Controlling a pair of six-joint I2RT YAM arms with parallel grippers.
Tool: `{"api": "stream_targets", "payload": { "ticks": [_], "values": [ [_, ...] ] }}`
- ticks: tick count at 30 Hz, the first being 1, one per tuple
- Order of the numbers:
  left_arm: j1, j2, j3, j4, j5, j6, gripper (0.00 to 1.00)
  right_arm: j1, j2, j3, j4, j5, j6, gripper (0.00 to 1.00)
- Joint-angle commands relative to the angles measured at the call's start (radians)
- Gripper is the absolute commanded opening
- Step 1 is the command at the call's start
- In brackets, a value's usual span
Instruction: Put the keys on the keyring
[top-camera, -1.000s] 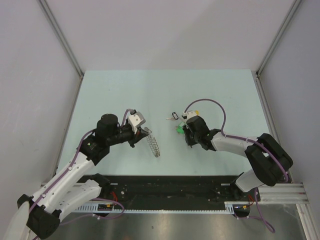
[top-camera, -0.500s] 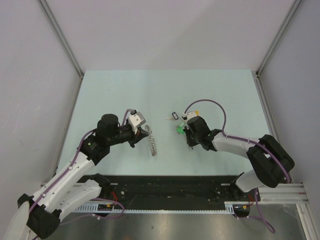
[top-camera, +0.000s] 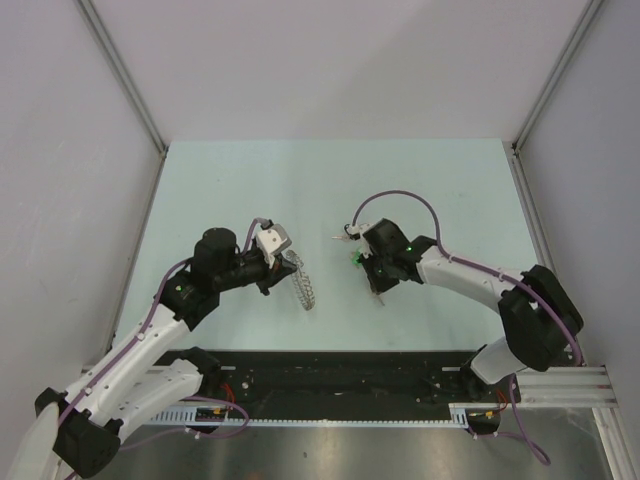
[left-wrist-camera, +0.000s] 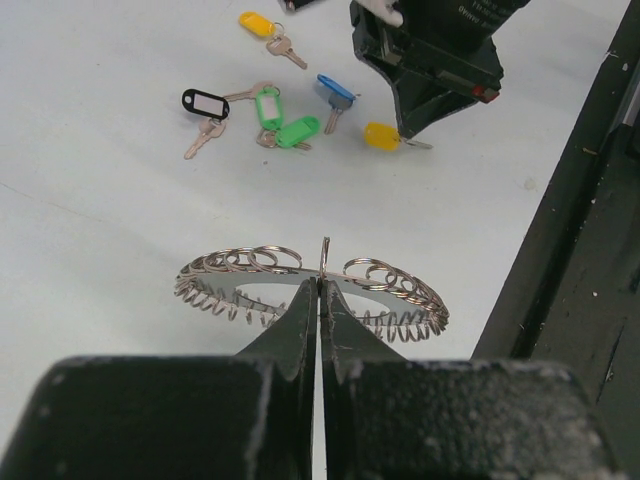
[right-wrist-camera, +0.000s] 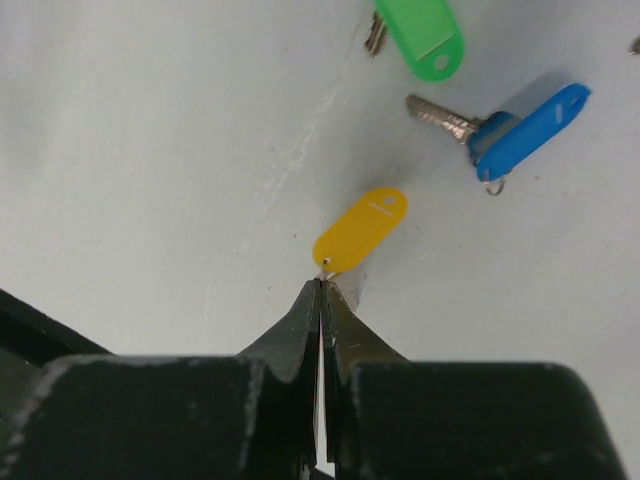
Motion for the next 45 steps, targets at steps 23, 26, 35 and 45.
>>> {"api": "stream_targets", "payload": {
  "ticks": [23,26,35,45],
  "values": [
    [-0.005,-0.034,0.0,0.04,0.008,-0.001,0.0,0.152,0.11,0.2,-0.164,0.135,-0.039,0.32],
    [-0.005,-0.037,0.0,0.04,0.009,-0.003,0.0,0.169,0.026,0.148,-0.108,0.162,0.001,0.37],
    [-0.005,-0.045,-0.003,0.048,0.014,-0.004,0.0,0.169,-0.224,-0.261,0.343,0.207,0.104,0.38],
    [-0.005,-0.04,-0.006,0.053,0.016,-0.004,0.0,0.163,-0.362,-0.559,0.773,0.247,0.226,0.34]
  ]
}}
